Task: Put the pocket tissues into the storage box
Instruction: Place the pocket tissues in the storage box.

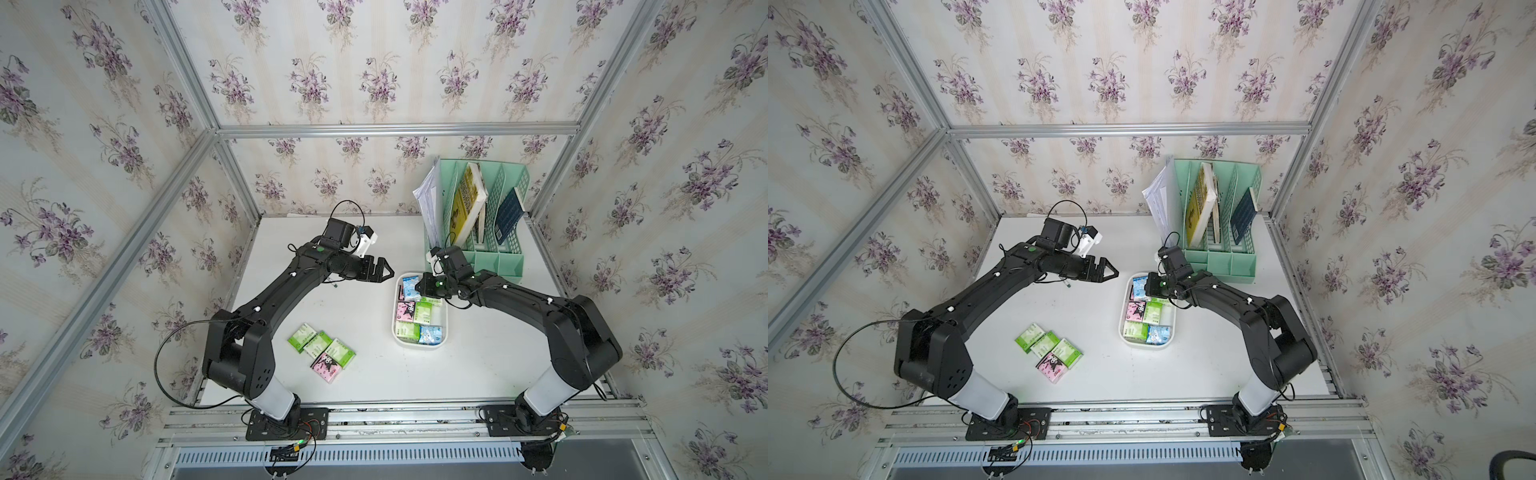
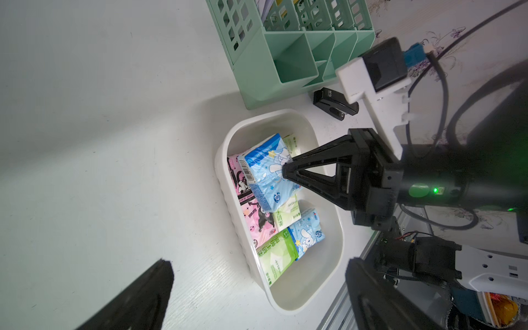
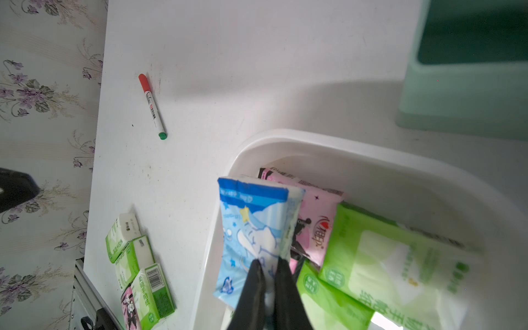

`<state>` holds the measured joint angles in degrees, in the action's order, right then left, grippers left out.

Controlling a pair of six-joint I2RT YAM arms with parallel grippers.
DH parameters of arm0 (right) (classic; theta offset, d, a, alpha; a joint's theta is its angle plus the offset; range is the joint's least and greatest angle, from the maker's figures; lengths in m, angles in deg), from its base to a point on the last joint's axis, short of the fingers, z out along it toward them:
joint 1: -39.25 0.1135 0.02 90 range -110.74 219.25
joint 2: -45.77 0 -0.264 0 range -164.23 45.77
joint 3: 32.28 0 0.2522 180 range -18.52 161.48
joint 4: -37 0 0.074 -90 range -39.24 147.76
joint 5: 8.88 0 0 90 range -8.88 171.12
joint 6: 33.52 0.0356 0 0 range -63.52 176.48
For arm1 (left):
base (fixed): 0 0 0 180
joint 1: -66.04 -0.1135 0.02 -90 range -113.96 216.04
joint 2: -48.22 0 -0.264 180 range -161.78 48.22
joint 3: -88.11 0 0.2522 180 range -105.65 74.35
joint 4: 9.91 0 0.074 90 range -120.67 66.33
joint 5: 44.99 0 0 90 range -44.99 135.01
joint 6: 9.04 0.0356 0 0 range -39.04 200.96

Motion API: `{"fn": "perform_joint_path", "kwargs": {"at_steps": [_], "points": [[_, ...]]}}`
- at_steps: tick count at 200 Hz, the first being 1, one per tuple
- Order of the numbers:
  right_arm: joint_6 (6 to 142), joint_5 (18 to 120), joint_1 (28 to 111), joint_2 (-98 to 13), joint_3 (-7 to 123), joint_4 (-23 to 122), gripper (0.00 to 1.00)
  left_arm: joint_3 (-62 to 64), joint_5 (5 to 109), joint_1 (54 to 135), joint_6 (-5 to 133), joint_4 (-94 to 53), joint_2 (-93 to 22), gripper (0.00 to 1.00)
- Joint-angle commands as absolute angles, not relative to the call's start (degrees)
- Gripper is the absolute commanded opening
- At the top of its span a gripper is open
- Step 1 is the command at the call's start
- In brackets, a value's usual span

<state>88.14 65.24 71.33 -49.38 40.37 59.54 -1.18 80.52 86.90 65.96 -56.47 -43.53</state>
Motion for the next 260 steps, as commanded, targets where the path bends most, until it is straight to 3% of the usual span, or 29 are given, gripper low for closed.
{"fn": "perform_joint_path", "kwargs": {"at_steps": [1, 119, 160, 260], "points": [[89.2, 65.5, 71.4, -50.6, 41.4, 58.0, 0.00, -1.4, 80.1, 86.9, 67.0, -57.6, -43.2, 0.99], [90.1, 65.2, 74.7, -55.6, 44.7, 58.7, 0.00, -1.3, 77.9, 86.9, 68.2, -58.7, -43.0, 0.99], [89.7, 65.0, 75.0, -56.7, 45.8, 59.6, 0.17, -1.5, 77.7, 86.8, 68.4, -58.7, -42.8, 0.99], [89.1, 64.8, 75.2, -58.5, 48.8, 61.1, 0.39, -1.1, 75.7, 86.8, 67.9, -57.6, -41.4, 0.99]]}}
